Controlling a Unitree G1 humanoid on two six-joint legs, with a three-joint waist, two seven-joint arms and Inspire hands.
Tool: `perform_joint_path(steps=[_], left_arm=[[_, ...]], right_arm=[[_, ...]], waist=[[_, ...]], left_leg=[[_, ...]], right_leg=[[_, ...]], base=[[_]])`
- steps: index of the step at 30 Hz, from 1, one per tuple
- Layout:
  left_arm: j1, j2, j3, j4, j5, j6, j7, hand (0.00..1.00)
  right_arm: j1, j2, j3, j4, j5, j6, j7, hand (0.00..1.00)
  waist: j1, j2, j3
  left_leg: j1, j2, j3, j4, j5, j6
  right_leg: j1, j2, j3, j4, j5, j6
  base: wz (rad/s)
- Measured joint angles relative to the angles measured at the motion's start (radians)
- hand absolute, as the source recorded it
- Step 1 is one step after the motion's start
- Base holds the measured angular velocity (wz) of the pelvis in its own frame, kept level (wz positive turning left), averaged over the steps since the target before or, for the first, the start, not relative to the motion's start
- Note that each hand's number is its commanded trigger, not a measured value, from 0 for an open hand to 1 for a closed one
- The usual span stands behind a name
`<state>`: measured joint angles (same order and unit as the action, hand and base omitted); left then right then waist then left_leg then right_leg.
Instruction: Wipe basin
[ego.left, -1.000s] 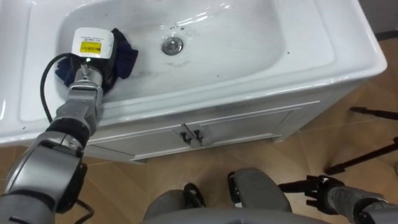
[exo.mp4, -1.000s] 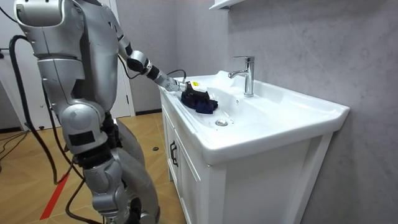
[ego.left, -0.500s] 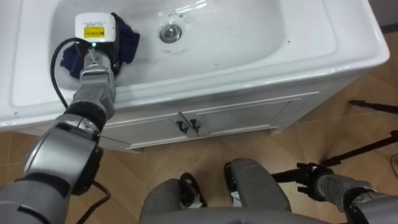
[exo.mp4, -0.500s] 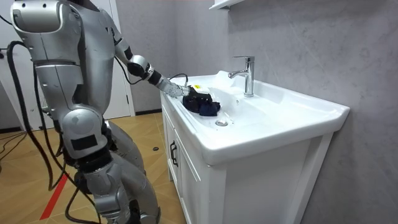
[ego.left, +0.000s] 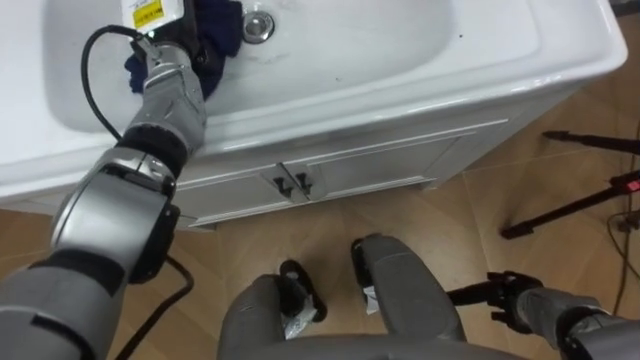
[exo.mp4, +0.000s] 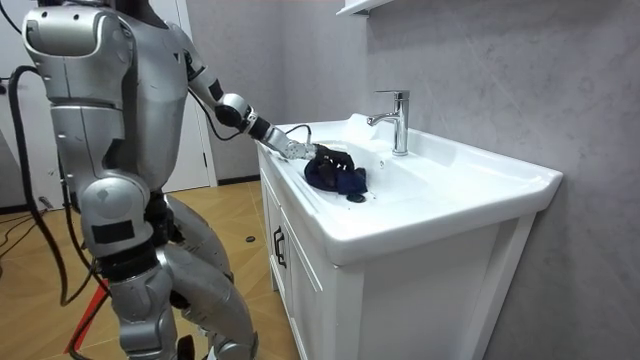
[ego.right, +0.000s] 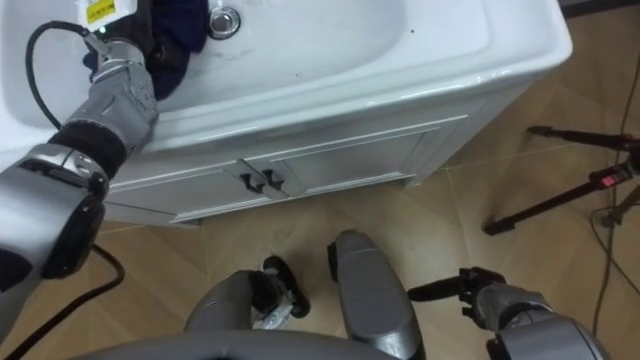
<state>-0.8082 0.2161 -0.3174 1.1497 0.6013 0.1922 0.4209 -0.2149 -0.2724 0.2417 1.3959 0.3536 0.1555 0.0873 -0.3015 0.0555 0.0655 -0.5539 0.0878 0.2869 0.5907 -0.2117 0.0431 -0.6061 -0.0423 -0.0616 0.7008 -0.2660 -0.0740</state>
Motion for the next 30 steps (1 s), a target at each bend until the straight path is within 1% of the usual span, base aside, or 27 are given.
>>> perform_joint_path(steps=[4,6,8,10,15,17,19,21,23,24,26,28,29,30], left_arm=[[-0.008,0.0,0.001,0.0,-0.06,-0.005,0.0,1.0],[-0.011,0.0,0.001,0.0,-0.085,-0.006,0.0,1.0],[-0.012,-0.001,0.0,0.0,-0.115,-0.019,0.0,1.0],[-0.012,-0.001,0.0,0.0,-0.137,-0.03,0.0,1.0],[-0.012,-0.002,-0.003,0.0,-0.146,-0.057,0.0,1.0],[-0.012,-0.005,-0.012,0.0,-0.176,-0.072,0.0,1.0],[-0.011,-0.012,-0.023,0.001,-0.177,-0.083,0.0,1.0],[-0.011,-0.013,-0.022,0.001,-0.177,-0.083,0.0,1.0],[-0.011,-0.013,-0.023,-0.007,-0.179,-0.083,0.0,1.0],[-0.011,-0.013,-0.023,-0.009,-0.179,-0.083,-0.001,1.0],[-0.012,-0.014,-0.04,-0.013,-0.211,-0.083,-0.001,1.0],[-0.011,-0.016,-0.05,-0.013,-0.229,-0.083,-0.008,1.0],[-0.011,-0.019,-0.05,-0.016,-0.255,-0.083,-0.018,1.0],[-0.011,-0.019,-0.05,-0.018,-0.262,-0.083,-0.022,1.0]], right_arm=[[0.001,0.0,0.0,-0.001,0.0,0.001,0.0,0.0],[0.0,-0.001,0.0,-0.005,0.0,0.004,-0.001,0.0],[0.004,-0.005,0.0,-0.025,0.004,0.012,-0.001,0.0],[0.008,-0.006,0.0,-0.034,0.004,0.012,-0.002,0.0],[0.019,-0.006,0.001,-0.042,0.008,0.011,-0.002,0.0],[0.02,-0.008,0.0,-0.041,0.008,0.01,-0.002,0.0],[0.021,-0.009,-0.001,-0.041,0.008,0.009,-0.002,0.0],[0.02,-0.01,-0.002,-0.041,0.006,0.009,-0.001,0.0],[0.022,-0.01,-0.011,-0.042,-0.006,0.009,0.003,0.0],[0.022,-0.01,-0.011,-0.042,-0.007,0.009,0.003,0.0],[0.023,-0.013,-0.011,-0.042,-0.007,0.008,0.003,0.0],[0.037,-0.016,-0.012,-0.041,-0.007,0.006,0.011,0.0],[0.04,-0.02,-0.012,-0.041,-0.007,0.003,0.019,0.0],[0.04,-0.022,-0.012,-0.041,-0.007,0.002,0.022,0.0]], waist=[[-0.008,-0.001,0.0006],[-0.013,-0.001,0.0008],[-0.017,-0.001,0.0009],[-0.021,-0.002,0.0012],[-0.024,-0.003,0.002],[-0.029,-0.002,0.0022],[-0.037,-0.001,0.0032],[-0.044,0.002,0.0044],[-0.049,0.003,0.0041],[-0.049,0.005,0.0047],[-0.054,0.02,0.0055],[-0.059,0.024,0.0058],[-0.059,0.029,0.0038],[-0.059,0.032,0.0039]], left_leg=[[-0.001,0.002,0.009,0.003,0.0,-0.001],[-0.001,0.004,0.011,0.002,-0.003,-0.005],[-0.002,0.004,0.011,0.001,-0.004,-0.006],[-0.001,0.004,0.012,0.0,-0.005,-0.006],[-0.002,0.005,0.013,0.007,-0.005,-0.006],[-0.003,0.008,0.013,0.015,-0.016,-0.009],[-0.004,0.008,0.016,0.016,-0.016,-0.008],[-0.003,0.008,0.021,0.017,-0.018,-0.006],[-0.002,0.01,0.037,0.019,-0.021,-0.001],[-0.003,0.01,0.04,0.022,-0.021,0.0],[-0.009,0.012,0.04,0.031,-0.023,0.004],[-0.001,0.009,0.043,0.029,-0.024,0.005],[0.001,0.007,0.044,0.029,-0.025,0.007],[0.002,0.006,0.044,0.029,-0.026,0.008]], right_leg=[[-0.008,-0.004,0.0,0.016,-0.003,0.0],[-0.01,-0.004,0.0,0.016,-0.004,-0.001],[-0.011,-0.004,0.0,0.018,-0.005,-0.002],[-0.012,-0.004,0.0,0.02,-0.006,-0.003],[-0.016,-0.003,0.005,0.028,-0.01,-0.004],[-0.015,-0.001,0.005,0.029,-0.011,-0.004],[-0.017,-0.001,0.006,0.03,-0.011,-0.004],[-0.023,-0.002,0.009,0.032,-0.012,-0.002],[-0.026,-0.008,0.013,0.044,-0.016,-0.002],[-0.027,-0.009,0.015,0.048,-0.017,-0.003],[-0.028,-0.012,0.01,0.05,-0.017,-0.002],[-0.027,-0.016,0.012,0.052,-0.019,0.0],[-0.027,-0.016,0.016,0.052,-0.021,0.003],[-0.027,-0.016,0.018,0.052,-0.023,0.006]], base=[[0.0],[0.0],[0.0],[0.0],[-0.01],[-0.04],[-0.02],[0.0],[0.0],[0.0],[0.05],[0.03],[-0.04],[-0.07]])
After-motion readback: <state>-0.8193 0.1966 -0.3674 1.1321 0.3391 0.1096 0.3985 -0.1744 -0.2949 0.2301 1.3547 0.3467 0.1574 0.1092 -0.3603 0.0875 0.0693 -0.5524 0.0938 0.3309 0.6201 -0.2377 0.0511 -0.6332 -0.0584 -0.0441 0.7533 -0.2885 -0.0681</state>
